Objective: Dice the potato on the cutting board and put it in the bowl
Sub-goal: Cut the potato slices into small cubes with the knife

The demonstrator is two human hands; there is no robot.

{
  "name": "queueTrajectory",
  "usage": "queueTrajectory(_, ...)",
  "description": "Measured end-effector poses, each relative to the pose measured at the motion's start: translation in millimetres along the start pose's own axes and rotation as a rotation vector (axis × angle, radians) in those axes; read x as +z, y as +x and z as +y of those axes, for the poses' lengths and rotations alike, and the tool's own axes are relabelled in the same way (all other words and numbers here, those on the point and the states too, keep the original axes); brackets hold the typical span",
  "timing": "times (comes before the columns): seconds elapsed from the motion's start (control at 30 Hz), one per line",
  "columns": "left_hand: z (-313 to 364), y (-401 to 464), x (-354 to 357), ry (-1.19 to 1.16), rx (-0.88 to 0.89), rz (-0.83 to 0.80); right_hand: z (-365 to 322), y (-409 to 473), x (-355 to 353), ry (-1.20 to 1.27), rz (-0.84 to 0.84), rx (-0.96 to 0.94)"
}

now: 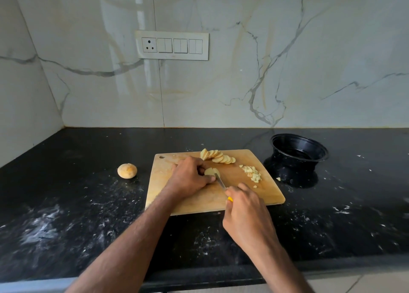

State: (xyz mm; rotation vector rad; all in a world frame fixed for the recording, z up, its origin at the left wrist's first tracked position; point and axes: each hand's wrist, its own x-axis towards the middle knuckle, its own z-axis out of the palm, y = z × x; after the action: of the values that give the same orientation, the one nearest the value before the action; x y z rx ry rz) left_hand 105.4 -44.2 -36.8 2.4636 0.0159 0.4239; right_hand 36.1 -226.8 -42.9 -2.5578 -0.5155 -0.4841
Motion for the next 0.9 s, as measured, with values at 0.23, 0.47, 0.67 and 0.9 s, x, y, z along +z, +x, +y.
queueTrajectory(0.23,0.9,-1.1,-2.8,-0.024,0.031,-0.008,13.2,-12.5,-15.8,0.076,0.059,0.032)
queueTrajectory(0.47,-6.1,0.1,-8.5,-0.067,0.114,-0.047,-0.9,11.7,-6.4,0.085,0.144,0.02)
queueTrajectory(0.67,-11.8,0.7,-12.7,-0.168,0.142,-0.068,-7.6,11.4,9.2,0.049,0.113,0.037)
queueTrajectory(0.9,-7.5,-0.7,-10.6,-0.143,0.109,-0.045,-8.0,11.2,10.0,0.02,0.083,0.022)
